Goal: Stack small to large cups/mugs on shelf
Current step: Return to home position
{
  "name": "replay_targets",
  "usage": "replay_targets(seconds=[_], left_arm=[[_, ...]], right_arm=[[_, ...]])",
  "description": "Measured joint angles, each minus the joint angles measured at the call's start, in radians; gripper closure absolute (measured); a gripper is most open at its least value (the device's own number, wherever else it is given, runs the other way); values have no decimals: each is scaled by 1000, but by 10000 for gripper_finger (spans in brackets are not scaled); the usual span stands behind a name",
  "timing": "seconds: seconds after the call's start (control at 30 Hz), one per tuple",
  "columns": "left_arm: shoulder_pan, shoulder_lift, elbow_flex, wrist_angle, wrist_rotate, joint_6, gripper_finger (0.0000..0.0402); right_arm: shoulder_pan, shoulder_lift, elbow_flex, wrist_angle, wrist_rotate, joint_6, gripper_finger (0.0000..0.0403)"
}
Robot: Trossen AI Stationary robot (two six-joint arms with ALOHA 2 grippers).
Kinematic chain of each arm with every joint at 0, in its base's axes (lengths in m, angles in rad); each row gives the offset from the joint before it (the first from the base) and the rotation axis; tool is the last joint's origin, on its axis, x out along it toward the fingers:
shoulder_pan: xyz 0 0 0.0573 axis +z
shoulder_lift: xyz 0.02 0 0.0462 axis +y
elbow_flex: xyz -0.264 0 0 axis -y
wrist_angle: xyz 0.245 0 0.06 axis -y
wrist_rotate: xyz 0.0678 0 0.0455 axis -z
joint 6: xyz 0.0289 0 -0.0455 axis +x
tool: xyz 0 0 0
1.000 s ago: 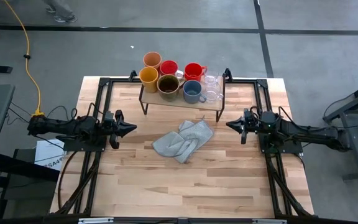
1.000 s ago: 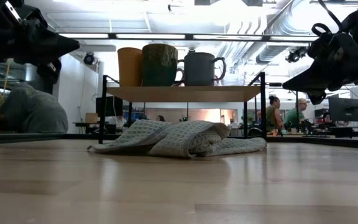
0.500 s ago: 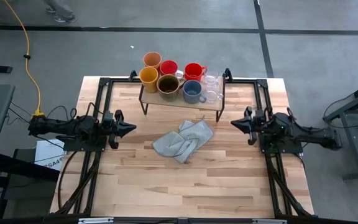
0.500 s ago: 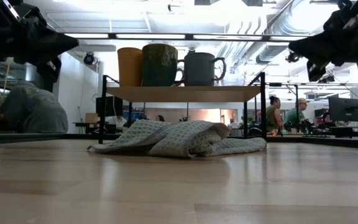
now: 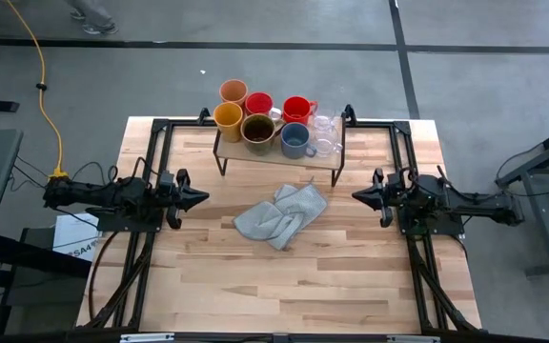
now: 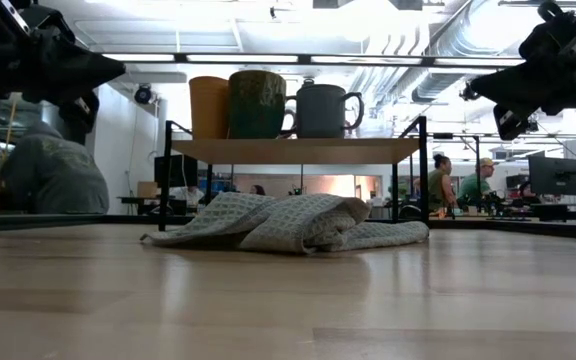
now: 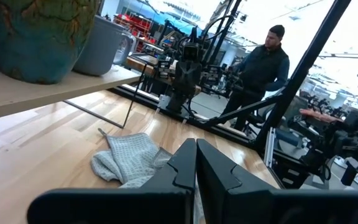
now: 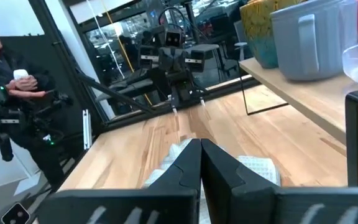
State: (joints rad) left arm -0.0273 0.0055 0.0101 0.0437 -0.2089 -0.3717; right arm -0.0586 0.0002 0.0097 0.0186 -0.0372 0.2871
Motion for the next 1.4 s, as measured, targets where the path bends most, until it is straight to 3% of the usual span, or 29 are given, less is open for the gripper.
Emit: replay_targets(seconds=[1.4], left_arm=[[1, 3, -1, 7, -9, 0, 401]], right_arm=[[1, 20, -1, 0, 0, 0, 403]])
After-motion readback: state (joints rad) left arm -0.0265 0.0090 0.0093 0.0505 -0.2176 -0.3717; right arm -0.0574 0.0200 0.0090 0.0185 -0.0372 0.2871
